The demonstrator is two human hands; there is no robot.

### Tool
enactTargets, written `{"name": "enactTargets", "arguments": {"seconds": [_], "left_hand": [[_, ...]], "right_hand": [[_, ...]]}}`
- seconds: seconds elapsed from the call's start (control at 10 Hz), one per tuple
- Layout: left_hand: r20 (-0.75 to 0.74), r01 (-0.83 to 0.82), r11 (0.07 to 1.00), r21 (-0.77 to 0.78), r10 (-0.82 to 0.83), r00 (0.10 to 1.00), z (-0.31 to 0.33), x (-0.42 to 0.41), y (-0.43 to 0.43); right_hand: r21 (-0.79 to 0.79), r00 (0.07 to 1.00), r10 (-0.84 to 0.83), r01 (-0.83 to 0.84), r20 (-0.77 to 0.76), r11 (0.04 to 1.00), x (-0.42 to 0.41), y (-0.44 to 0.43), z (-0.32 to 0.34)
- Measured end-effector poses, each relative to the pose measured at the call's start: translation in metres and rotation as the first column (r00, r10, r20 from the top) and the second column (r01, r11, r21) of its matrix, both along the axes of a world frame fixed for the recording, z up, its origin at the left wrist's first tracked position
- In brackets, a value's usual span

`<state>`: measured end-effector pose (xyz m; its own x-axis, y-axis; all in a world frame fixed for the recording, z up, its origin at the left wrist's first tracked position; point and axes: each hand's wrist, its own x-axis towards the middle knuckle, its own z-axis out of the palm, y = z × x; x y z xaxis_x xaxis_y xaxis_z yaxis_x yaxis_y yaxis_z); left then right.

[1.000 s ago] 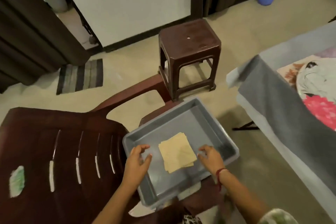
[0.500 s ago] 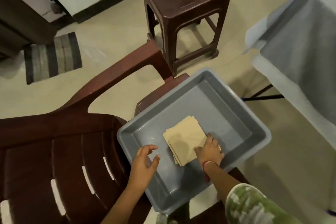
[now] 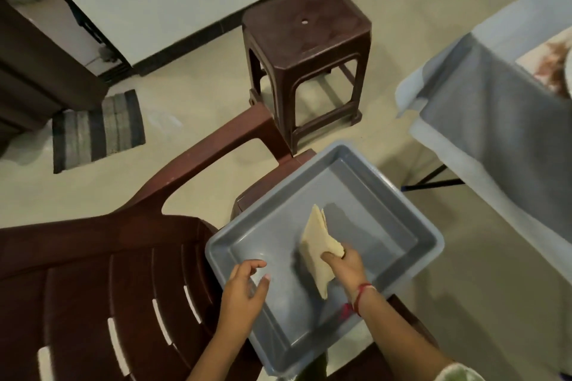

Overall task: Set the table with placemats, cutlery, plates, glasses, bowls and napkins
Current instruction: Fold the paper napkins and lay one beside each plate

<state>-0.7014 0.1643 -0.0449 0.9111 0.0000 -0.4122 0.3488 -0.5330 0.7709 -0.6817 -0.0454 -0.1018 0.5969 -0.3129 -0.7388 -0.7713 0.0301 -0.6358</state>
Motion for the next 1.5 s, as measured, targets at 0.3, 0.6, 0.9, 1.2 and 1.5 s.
{"name": "enactTargets", "arguments": {"seconds": [0.3, 0.6, 0.9, 1.2, 1.5], "left_hand": [[0.198, 0.298, 0.949, -0.106, -0.274, 0.941, 0.112, 0.037, -0.087], [0.062, 0.437, 0.727, -0.530, -0.480, 0.875, 0.233, 0.015, -0.262], [-0.021, -0.020, 0.011, -1.000, -0.769, 0.639, 0.334, -0.060, -0.408], [-0.305, -0.011, 0.352, -0.936, -0.795, 0.524, 0.303, -0.115, -0.521], [-0.418, -0.067, 0.458, -0.887, -0.731, 0.539, 0.274, -0.066, -0.573]], "right_hand": [[0.114, 0.886, -0.174, 0.138, 0.430, 0.984, -0.047, -0.085, 0.198], [0.321, 0.772, -0.280, 0.104, 0.571, 0.941, -0.127, -0.221, 0.351], [0.113, 0.675, -0.321, 0.334, 0.665, 0.936, -0.205, -0.361, 0.394], [-0.091, 0.507, -0.402, 0.699, 0.762, 0.709, -0.245, -0.456, 0.375], [0.079, 0.611, -0.577, 0.647, 0.543, 0.759, -0.249, -0.497, 0.327]]}}
